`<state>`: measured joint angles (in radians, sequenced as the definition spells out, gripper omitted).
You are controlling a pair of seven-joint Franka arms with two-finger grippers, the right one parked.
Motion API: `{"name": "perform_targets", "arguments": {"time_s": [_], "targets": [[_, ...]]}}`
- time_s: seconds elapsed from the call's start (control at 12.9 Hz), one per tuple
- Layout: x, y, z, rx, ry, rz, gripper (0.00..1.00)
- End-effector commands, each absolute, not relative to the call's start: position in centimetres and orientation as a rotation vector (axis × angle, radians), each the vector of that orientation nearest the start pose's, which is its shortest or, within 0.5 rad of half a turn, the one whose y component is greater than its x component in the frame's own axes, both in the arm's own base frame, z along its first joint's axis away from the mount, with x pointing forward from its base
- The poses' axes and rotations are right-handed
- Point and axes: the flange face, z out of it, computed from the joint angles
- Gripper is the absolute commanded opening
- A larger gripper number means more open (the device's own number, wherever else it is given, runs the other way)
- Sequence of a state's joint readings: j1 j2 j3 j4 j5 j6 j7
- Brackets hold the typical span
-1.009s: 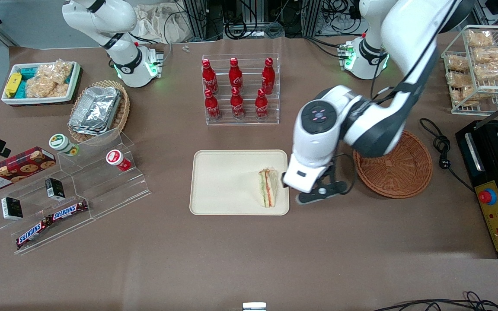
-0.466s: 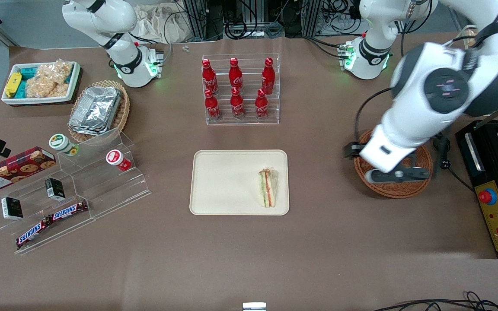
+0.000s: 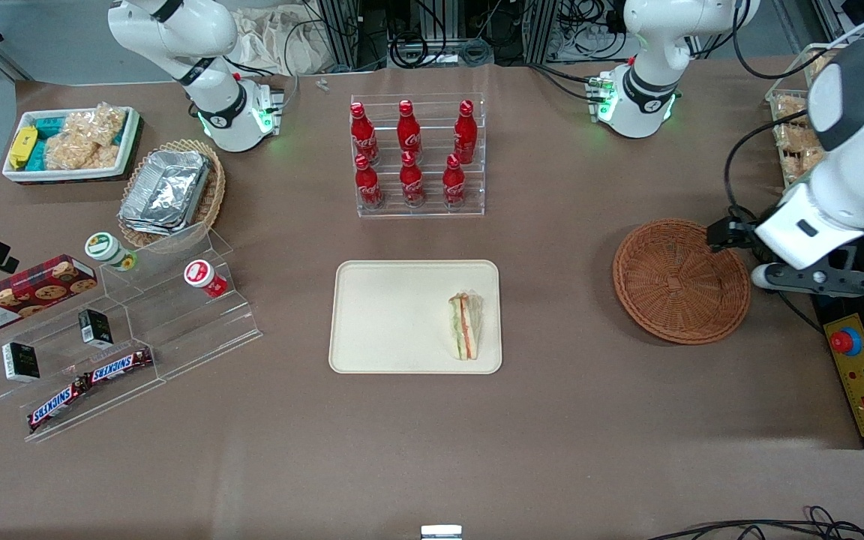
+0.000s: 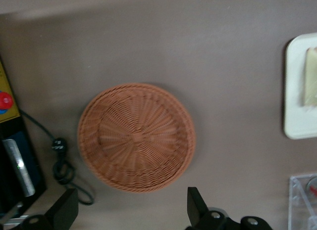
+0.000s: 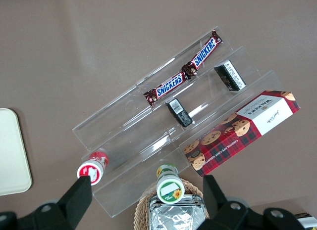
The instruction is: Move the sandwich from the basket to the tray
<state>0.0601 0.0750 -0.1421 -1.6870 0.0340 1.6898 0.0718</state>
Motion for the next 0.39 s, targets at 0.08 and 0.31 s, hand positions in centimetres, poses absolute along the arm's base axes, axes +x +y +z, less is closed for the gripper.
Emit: {"name": "perform_targets", "arguments": {"time_s": [0.08, 0.31], "targets": [[58.1, -1.5, 54.7, -3.118, 0.292, 0.124, 0.99], [58.8, -1.5, 55.0, -3.115, 0.349, 0.138, 0.99]]}}
